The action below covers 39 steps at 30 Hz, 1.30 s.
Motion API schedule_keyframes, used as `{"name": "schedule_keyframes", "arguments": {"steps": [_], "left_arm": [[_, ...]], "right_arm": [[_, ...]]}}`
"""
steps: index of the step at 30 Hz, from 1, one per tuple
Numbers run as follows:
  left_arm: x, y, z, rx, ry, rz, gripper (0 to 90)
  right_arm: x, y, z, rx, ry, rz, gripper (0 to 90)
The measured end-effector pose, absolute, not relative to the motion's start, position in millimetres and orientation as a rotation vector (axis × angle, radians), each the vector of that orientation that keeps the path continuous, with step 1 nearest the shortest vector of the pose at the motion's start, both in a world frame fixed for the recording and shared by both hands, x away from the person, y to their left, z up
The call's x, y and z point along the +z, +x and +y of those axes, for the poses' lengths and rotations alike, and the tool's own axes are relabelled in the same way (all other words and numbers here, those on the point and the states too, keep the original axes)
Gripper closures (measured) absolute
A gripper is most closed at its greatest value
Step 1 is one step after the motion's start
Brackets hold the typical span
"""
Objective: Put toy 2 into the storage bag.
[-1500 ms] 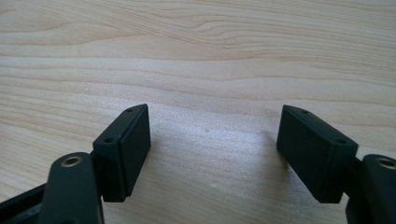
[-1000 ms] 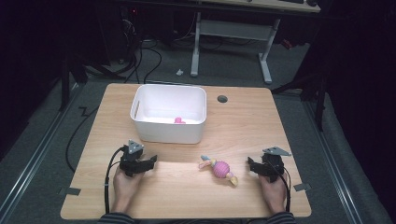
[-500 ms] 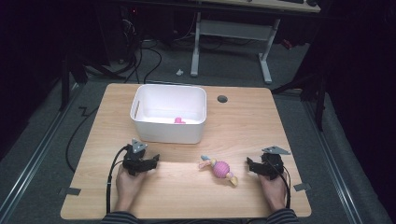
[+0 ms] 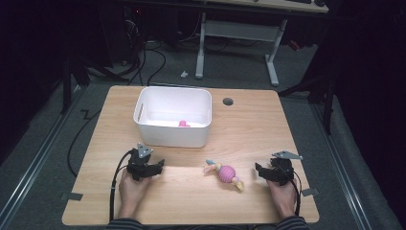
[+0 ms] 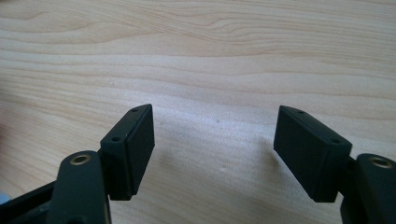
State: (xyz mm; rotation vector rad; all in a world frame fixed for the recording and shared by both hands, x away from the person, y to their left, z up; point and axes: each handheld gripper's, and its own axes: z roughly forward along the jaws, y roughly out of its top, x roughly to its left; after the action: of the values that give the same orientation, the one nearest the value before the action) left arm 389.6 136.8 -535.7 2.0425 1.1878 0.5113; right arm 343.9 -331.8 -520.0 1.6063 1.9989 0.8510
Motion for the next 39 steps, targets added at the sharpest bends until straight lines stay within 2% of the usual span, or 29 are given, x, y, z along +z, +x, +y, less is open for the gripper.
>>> {"name": "schedule_keyframes", "arguments": {"steps": [8, 17, 39], "left_arm": [[-536, 390, 137, 0.511, 2.042, 1.188, 27.8], [-536, 390, 137, 0.51, 2.043, 1.187, 27.7], [-536, 390, 137, 0.51, 2.042, 1.187, 27.6]], "right_arm": [[-518, 333, -334, 0.892, 1.647, 2.001, 32.7], [-510, 325, -332, 0.929, 1.632, 2.023, 32.6], [-473, 310, -296, 1.029, 1.434, 2.132, 33.0]]}}
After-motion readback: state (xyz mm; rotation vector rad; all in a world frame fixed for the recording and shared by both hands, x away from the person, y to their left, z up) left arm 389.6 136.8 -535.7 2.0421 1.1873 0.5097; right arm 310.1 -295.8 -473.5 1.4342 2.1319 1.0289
